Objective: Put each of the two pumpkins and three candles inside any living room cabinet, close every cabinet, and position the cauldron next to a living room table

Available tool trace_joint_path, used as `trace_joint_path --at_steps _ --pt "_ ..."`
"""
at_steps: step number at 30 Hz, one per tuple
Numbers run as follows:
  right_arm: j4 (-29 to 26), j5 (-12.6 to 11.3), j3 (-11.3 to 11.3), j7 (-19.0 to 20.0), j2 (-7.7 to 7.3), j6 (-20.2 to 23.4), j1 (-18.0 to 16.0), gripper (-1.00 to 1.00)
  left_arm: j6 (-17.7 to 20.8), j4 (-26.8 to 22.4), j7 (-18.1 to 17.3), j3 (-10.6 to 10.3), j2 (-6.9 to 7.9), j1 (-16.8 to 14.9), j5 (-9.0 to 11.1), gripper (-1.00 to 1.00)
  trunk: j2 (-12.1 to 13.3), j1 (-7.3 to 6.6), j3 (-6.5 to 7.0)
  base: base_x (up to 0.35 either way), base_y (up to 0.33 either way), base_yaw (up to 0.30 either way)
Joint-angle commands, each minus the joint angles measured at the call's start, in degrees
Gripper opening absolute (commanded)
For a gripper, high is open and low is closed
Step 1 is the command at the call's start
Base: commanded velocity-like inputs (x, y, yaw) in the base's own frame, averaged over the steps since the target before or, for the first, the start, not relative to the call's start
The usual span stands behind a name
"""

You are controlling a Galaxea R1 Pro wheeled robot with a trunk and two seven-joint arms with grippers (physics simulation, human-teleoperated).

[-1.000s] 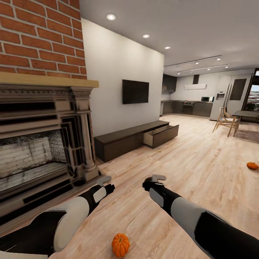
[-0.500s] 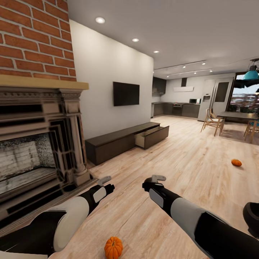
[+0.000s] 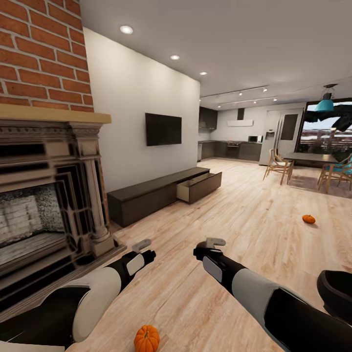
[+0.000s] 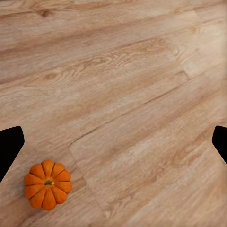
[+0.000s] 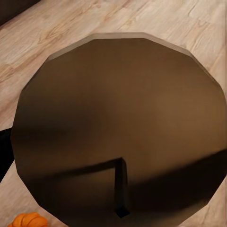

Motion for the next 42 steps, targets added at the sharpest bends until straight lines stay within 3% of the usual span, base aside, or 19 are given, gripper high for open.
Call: trace_joint_path --at_steps 1,3,4,6,42 --pt "-0.13 -0.15 0.40 -0.37 -0.04 0.30 -0.05 -1.00 0.28 -0.11 0.26 0.25 -0.01 -0.02 -0.06 1.00 -0.03 -0.01 -0.07 0.000 -0.003 -0.001" --pt "-0.20 -0.08 0.50 -0.35 -0.03 0.27 -0.05 -1.00 0.28 -0.11 0.26 0.25 -0.04 -0.02 -0.06 1.00 -0.03 -0.01 -0.06 0.000 -0.090 -0.001" --pt "-0.20 2.98 0.80 -0.37 0.15 0.30 -0.05 -1.00 0.28 -0.11 0.26 0.25 -0.08 -0.02 -0.06 1.00 -0.03 -0.01 -0.15 0.000 -0.273 0.058" --pt "-0.20 3.25 0.81 -0.37 0.30 0.30 -0.05 -1.00 0.28 -0.11 0.26 0.25 -0.09 -0.02 -0.06 1.00 -0.03 -0.01 -0.32 0.000 -0.253 0.070" --pt "-0.20 3.44 0.83 -0.37 0.50 0.31 -0.05 -1.00 0.45 -0.11 0.26 0.25 0.00 -0.02 -0.06 1.00 -0.03 -0.01 -2.52 0.000 -0.016 0.011"
